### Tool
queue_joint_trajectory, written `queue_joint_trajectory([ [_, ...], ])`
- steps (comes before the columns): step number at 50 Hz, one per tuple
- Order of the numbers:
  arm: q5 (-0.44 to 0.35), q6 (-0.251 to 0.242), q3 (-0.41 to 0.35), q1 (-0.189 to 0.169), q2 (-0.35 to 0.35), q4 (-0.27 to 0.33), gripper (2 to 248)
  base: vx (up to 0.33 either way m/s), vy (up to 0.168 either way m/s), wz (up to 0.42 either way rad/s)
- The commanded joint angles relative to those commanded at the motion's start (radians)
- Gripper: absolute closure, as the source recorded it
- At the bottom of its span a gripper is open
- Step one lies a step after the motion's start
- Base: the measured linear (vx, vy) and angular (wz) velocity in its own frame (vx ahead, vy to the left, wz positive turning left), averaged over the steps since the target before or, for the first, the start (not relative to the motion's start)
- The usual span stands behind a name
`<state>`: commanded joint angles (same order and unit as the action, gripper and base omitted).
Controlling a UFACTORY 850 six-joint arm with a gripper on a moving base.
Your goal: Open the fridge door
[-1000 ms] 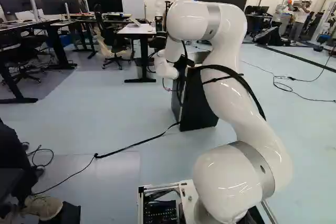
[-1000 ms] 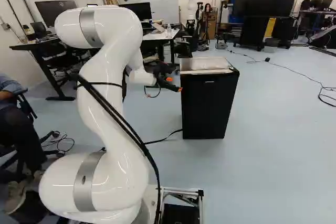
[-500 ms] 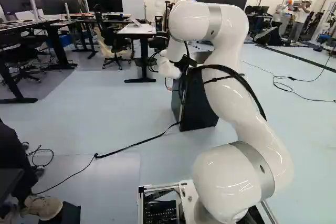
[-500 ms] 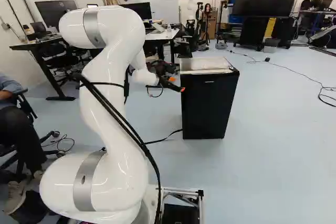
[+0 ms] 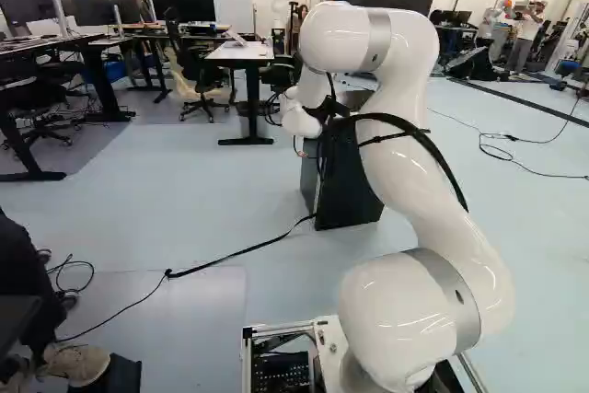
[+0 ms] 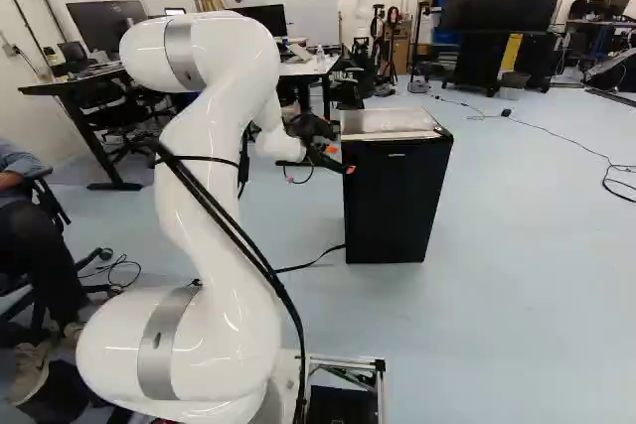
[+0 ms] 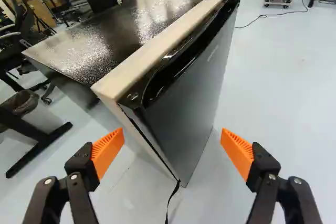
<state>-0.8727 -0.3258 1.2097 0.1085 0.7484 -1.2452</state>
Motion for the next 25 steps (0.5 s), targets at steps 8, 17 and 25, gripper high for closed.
queue_joint_trajectory([
  [8,0.0,0.0,0.007,-0.004,0.004,0.0,3,0.0,0.0,0.0],
  [17,0.0,0.0,0.011,-0.009,0.007,0.0,3,0.0,0.0,0.0],
  [25,0.0,0.0,0.014,-0.015,0.009,0.0,3,0.0,0.0,0.0],
])
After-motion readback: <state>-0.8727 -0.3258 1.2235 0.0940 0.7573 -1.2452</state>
